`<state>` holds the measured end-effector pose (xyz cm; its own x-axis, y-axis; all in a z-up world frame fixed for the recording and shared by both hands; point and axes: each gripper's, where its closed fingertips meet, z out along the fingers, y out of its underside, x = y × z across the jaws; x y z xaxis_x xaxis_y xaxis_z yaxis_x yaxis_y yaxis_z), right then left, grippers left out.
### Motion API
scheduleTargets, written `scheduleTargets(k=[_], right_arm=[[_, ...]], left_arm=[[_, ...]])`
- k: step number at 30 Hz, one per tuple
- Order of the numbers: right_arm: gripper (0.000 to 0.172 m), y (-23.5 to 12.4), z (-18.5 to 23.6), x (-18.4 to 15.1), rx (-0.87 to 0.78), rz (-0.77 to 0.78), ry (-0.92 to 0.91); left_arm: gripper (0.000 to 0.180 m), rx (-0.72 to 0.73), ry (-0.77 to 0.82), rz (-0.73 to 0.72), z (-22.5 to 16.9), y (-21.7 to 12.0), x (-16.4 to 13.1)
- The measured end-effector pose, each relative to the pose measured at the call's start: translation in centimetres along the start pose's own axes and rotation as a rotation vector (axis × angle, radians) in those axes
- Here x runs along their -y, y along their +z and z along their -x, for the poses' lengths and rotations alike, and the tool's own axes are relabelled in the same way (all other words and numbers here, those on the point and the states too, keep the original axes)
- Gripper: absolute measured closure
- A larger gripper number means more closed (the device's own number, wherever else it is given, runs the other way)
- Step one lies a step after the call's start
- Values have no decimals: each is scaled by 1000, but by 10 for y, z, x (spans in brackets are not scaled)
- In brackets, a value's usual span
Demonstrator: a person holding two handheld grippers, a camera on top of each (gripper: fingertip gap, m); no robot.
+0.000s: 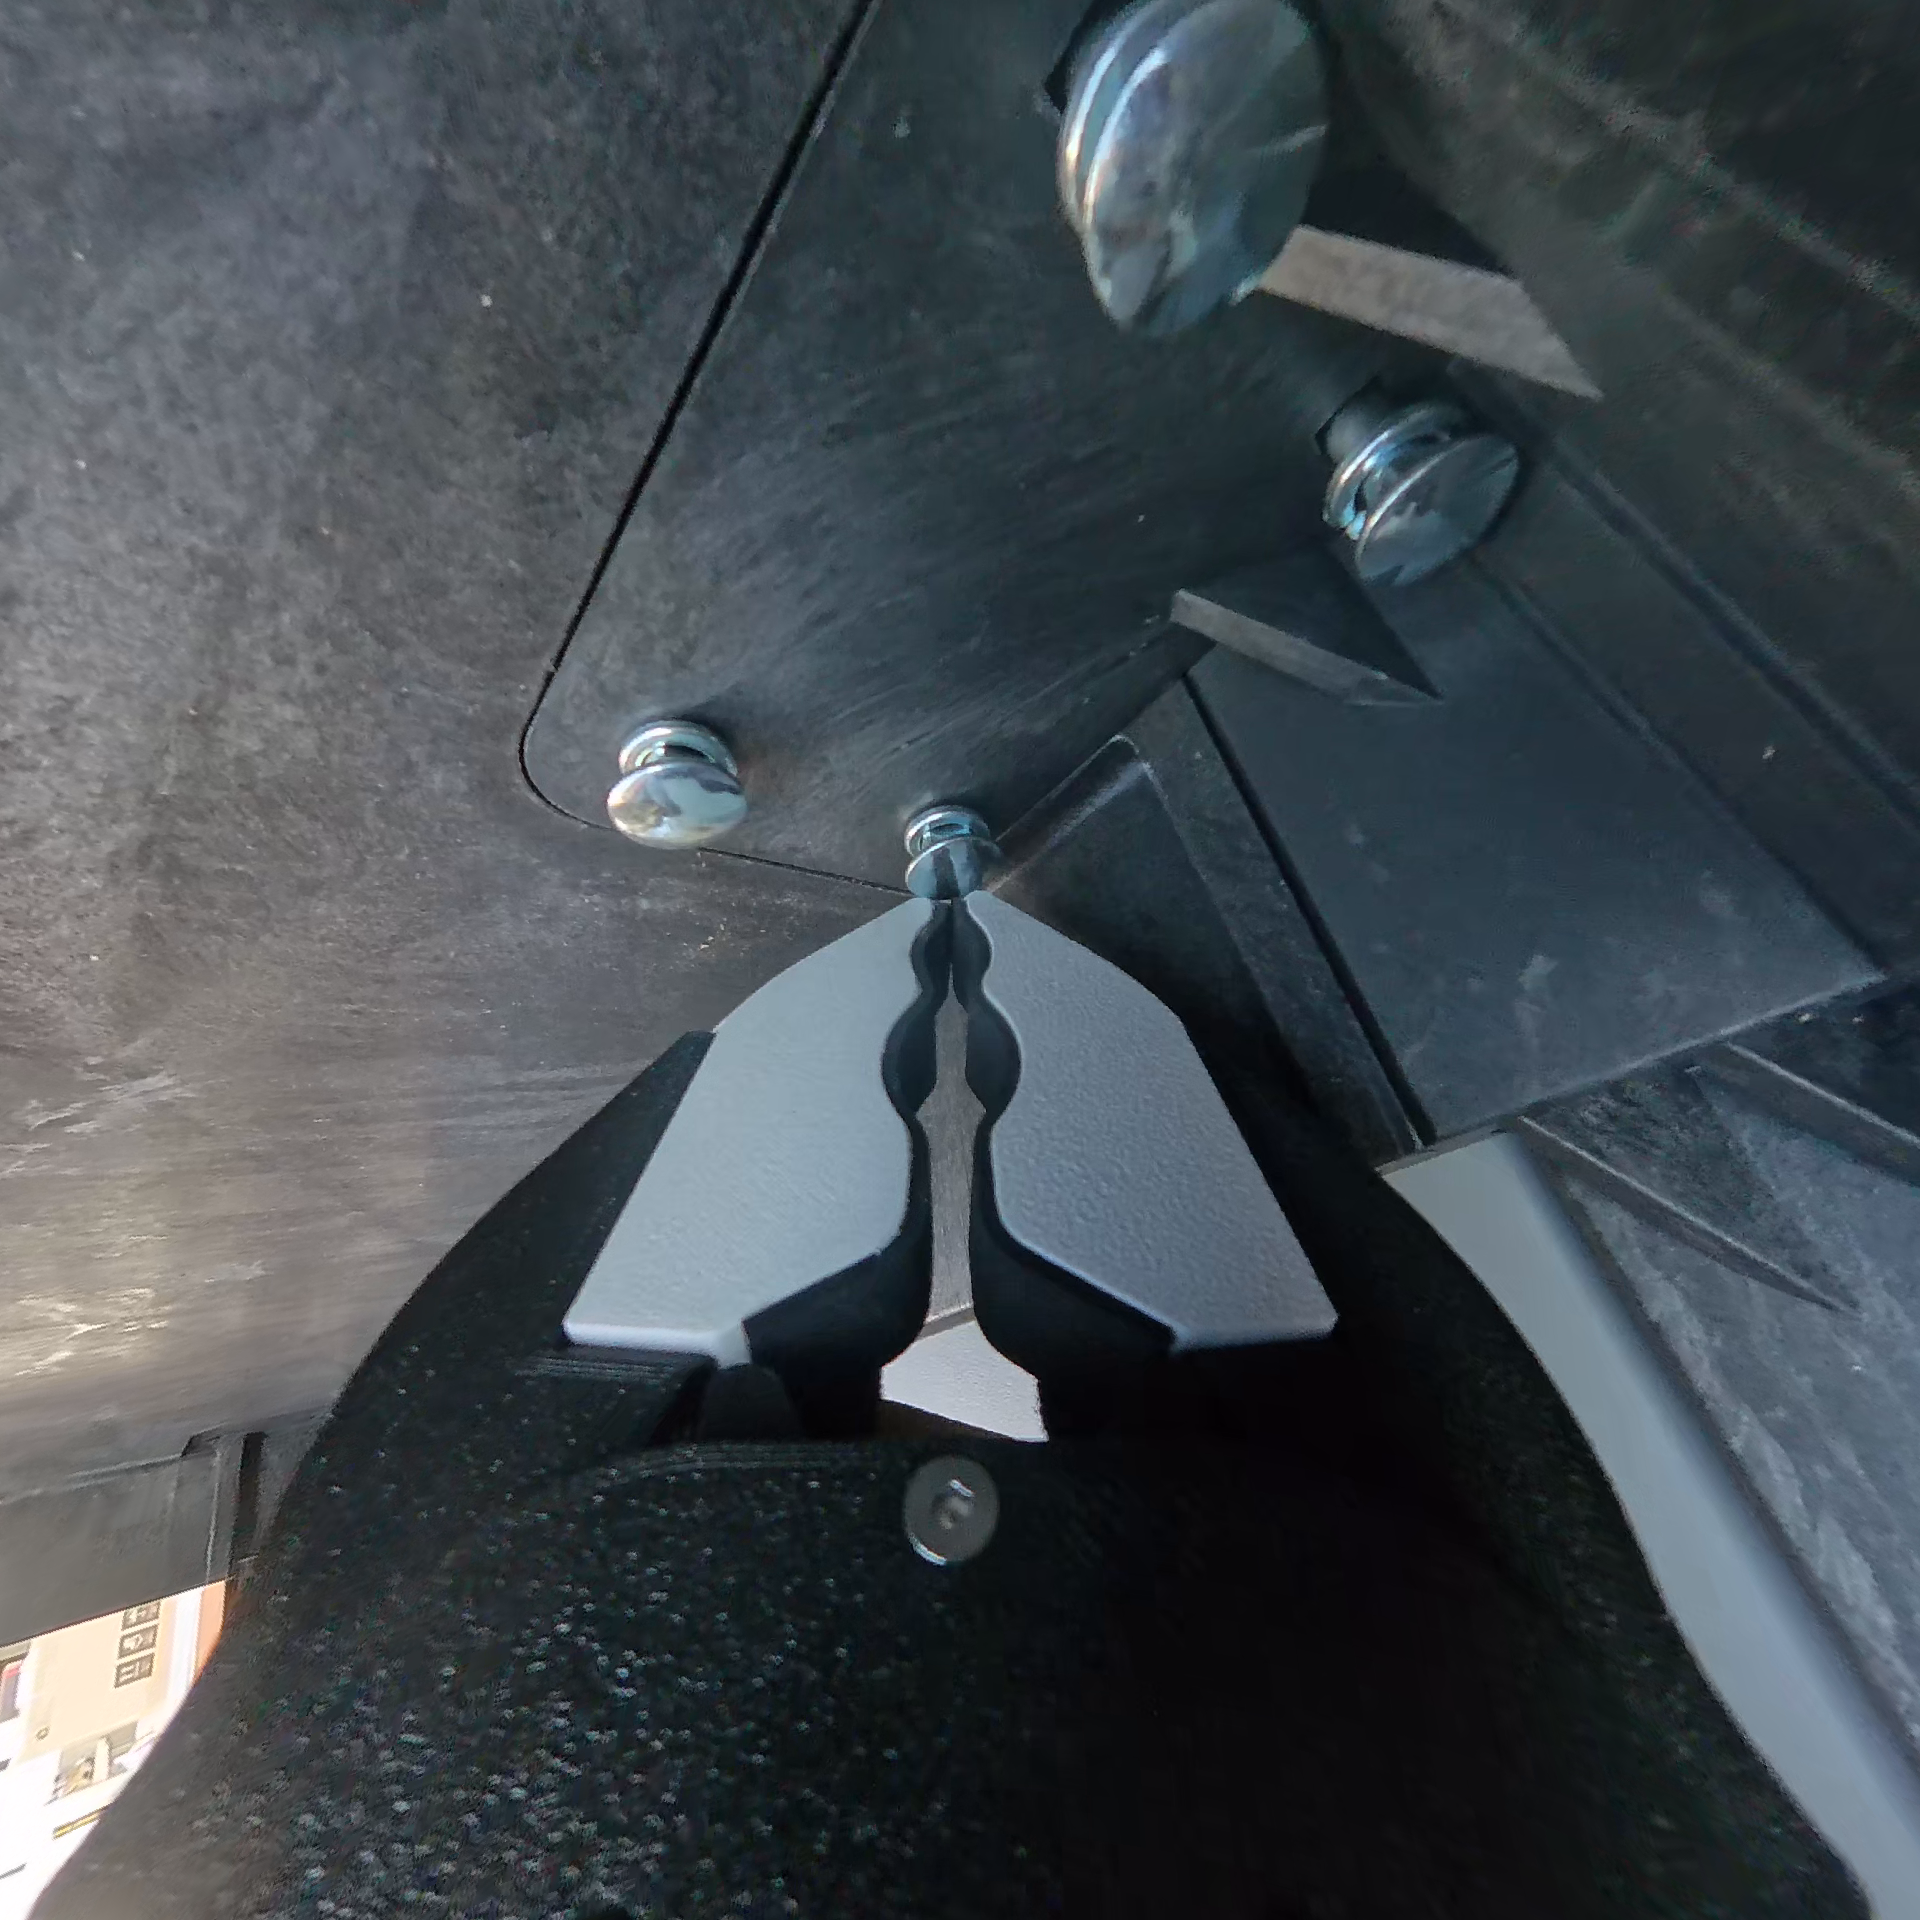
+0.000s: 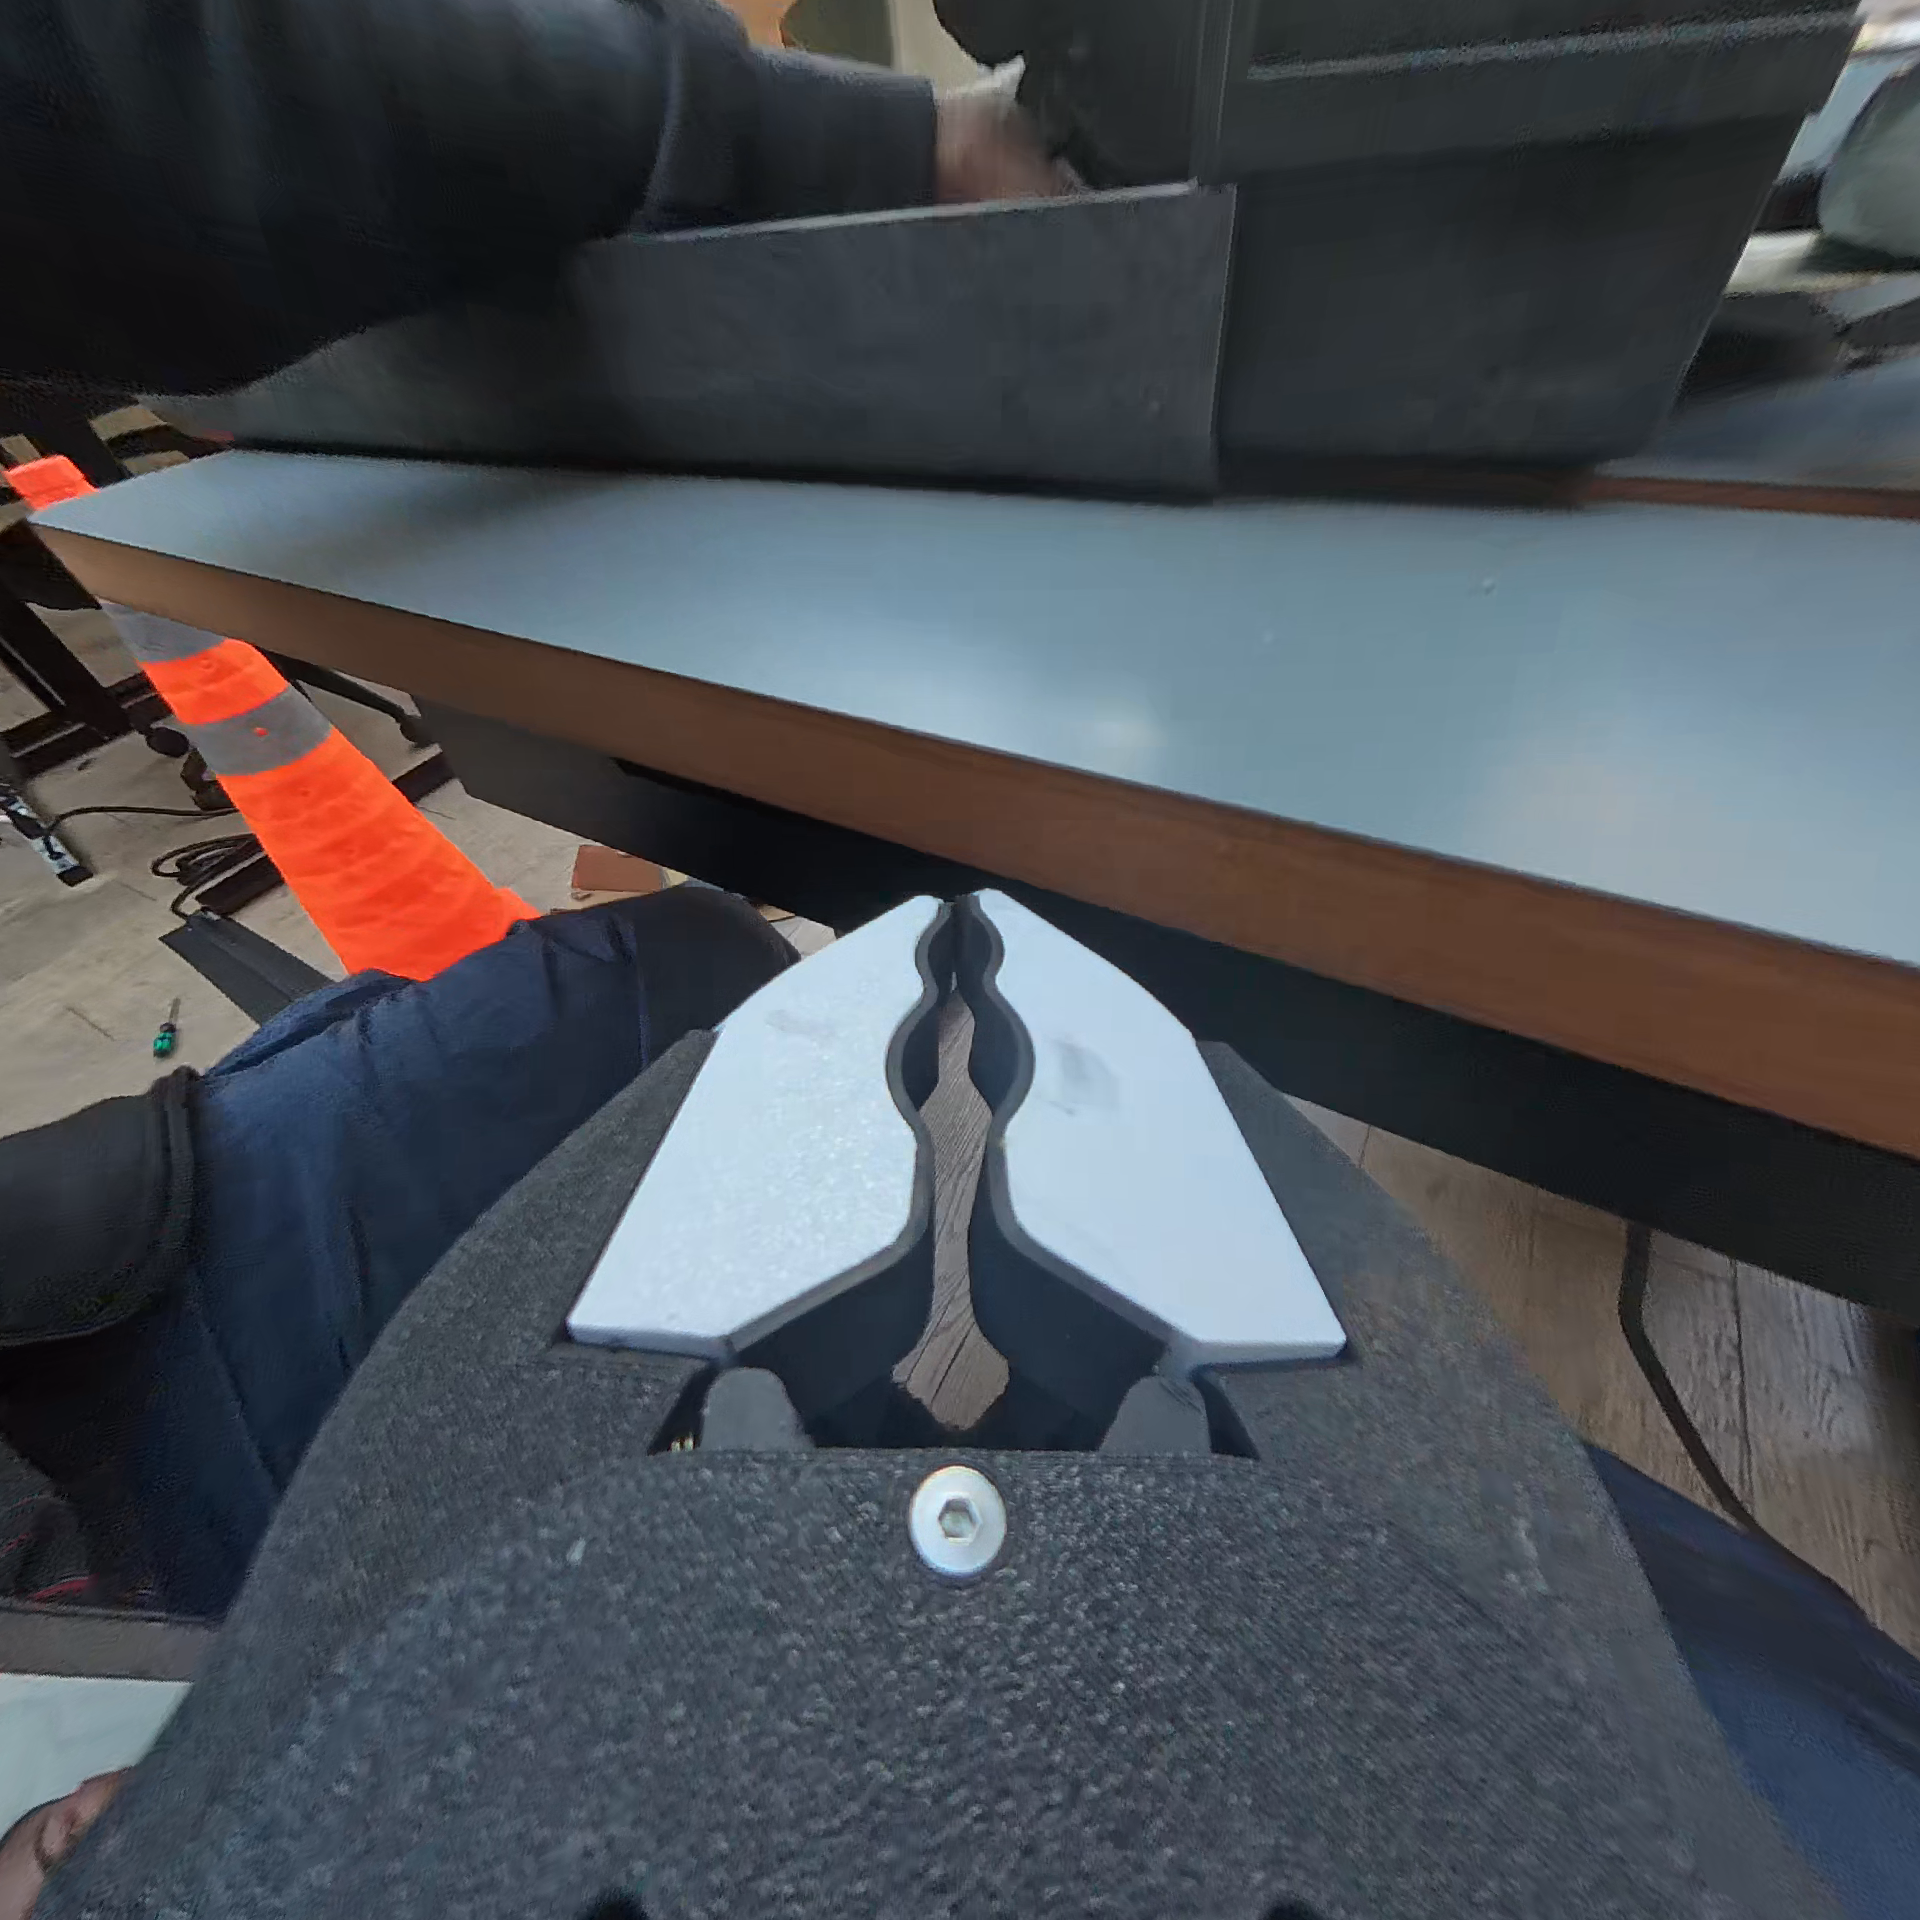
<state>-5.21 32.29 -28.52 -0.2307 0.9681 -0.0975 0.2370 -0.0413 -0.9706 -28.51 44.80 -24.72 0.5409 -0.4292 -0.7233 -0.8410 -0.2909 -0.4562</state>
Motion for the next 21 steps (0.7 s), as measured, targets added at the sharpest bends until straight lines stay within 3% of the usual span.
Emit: scheduleTargets(k=[4,8,14,21], right_arm=[[172,-21,5,33,38,-129,-51],[172,-26,-19,63,-14,-110,-95],[172,0,-51,87,-84,-10,-162],[172,27,-57,89,-109,58,-150]], left_arm=[[180,-16,-12,-7,0,0,0],[180,-33,-24,-20,-1,0,0],[180,-65,-43,-51,-1,-2,1],[180,-97,-75,-66,-2,-2,2]])
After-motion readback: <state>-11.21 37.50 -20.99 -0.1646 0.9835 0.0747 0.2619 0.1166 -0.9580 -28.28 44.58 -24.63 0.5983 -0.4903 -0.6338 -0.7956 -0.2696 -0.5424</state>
